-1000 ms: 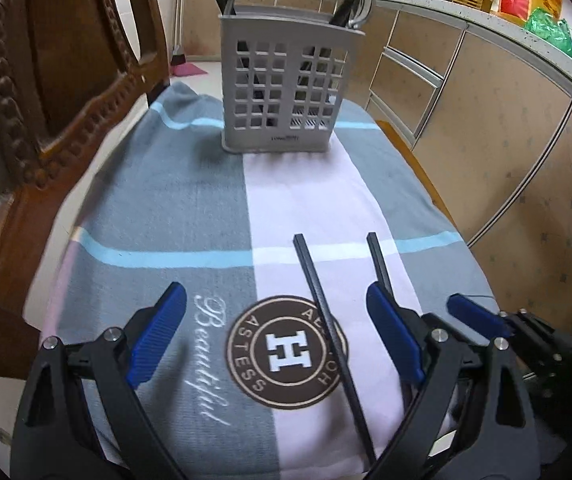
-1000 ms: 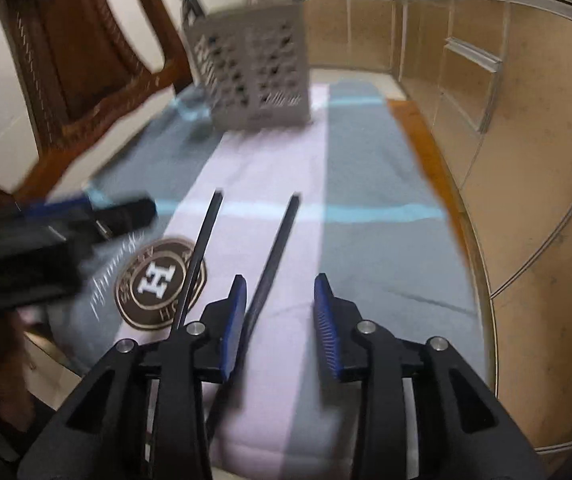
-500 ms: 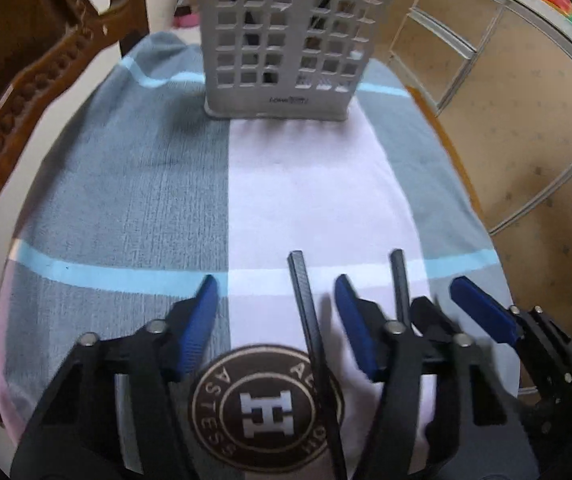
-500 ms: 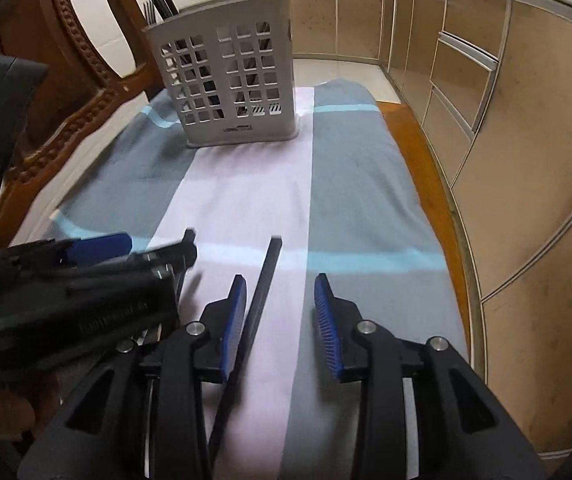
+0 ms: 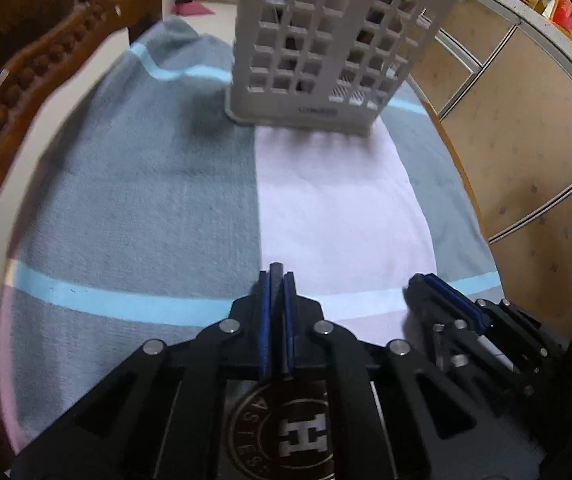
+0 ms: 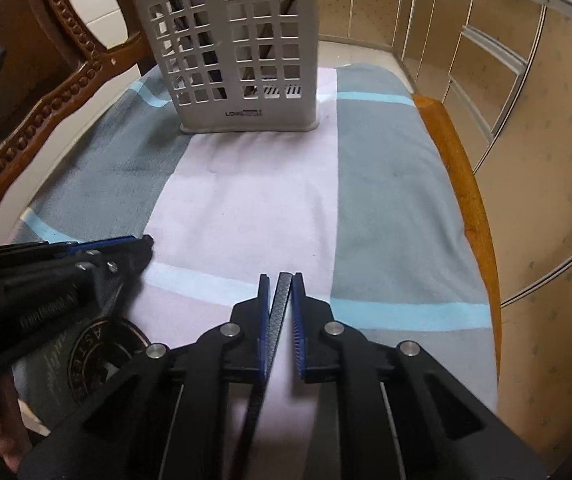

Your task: Organize utensils

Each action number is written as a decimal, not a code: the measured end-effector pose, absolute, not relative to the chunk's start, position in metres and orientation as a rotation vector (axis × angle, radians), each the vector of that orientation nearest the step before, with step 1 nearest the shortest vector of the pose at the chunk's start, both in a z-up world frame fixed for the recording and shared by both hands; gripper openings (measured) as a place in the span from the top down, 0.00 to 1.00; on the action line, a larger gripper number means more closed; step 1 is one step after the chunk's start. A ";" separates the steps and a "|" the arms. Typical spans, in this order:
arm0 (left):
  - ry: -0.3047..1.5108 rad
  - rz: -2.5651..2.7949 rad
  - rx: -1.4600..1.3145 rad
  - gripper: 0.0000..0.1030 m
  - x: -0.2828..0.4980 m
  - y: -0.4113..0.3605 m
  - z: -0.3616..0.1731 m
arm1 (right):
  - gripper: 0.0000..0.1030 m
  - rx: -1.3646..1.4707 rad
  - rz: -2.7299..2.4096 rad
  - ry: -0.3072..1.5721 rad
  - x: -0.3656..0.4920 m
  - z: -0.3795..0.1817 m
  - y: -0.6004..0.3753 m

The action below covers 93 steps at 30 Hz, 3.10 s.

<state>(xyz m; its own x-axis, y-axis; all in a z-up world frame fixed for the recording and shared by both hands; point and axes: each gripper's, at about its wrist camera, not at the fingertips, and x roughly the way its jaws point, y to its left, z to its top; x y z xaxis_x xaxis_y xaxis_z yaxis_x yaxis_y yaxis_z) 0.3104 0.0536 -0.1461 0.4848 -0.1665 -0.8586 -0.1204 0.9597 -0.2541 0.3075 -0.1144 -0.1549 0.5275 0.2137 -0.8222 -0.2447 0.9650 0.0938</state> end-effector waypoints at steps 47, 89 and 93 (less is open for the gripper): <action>0.344 -0.001 -0.172 0.93 0.393 0.084 0.217 | 0.93 0.148 0.370 0.285 0.411 0.179 -0.158; 0.493 0.074 -0.118 0.04 0.222 0.071 0.008 | 0.03 0.177 0.375 0.453 0.246 0.033 -0.160; 0.588 0.097 -0.122 0.04 0.204 0.061 -0.023 | 0.03 0.135 0.315 0.503 0.218 0.005 -0.149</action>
